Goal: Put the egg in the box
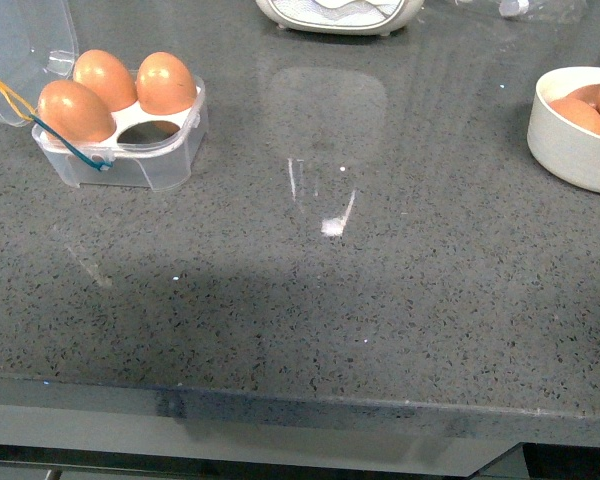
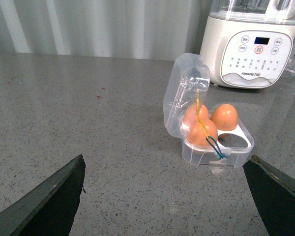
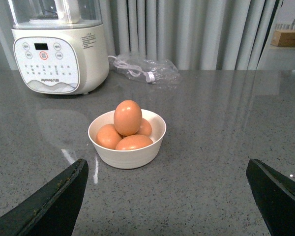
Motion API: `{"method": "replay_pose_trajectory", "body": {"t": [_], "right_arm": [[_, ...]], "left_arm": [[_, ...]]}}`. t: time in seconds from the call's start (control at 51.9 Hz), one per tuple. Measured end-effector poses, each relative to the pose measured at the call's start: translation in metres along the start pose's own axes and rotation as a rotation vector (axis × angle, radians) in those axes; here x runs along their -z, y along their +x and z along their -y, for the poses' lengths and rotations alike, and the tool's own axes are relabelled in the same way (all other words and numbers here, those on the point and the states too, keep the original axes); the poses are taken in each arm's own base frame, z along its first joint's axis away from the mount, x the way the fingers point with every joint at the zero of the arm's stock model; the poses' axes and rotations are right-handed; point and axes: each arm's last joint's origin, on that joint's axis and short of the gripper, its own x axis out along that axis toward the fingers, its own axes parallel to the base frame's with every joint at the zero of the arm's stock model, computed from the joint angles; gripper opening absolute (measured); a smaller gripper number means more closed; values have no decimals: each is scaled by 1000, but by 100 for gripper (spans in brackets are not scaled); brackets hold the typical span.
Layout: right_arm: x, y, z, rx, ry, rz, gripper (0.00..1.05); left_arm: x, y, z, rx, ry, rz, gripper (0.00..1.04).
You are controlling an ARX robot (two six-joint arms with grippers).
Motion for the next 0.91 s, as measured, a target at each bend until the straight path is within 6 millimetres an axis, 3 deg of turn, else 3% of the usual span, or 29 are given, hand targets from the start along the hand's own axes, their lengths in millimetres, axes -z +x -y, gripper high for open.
{"method": "replay_pose_trajectory", "body": {"t": [0.906], "right_arm": [[0, 0, 0, 0, 0, 0, 97]], "left_arm": [[0, 0, 0, 0, 0, 0, 98]]}}
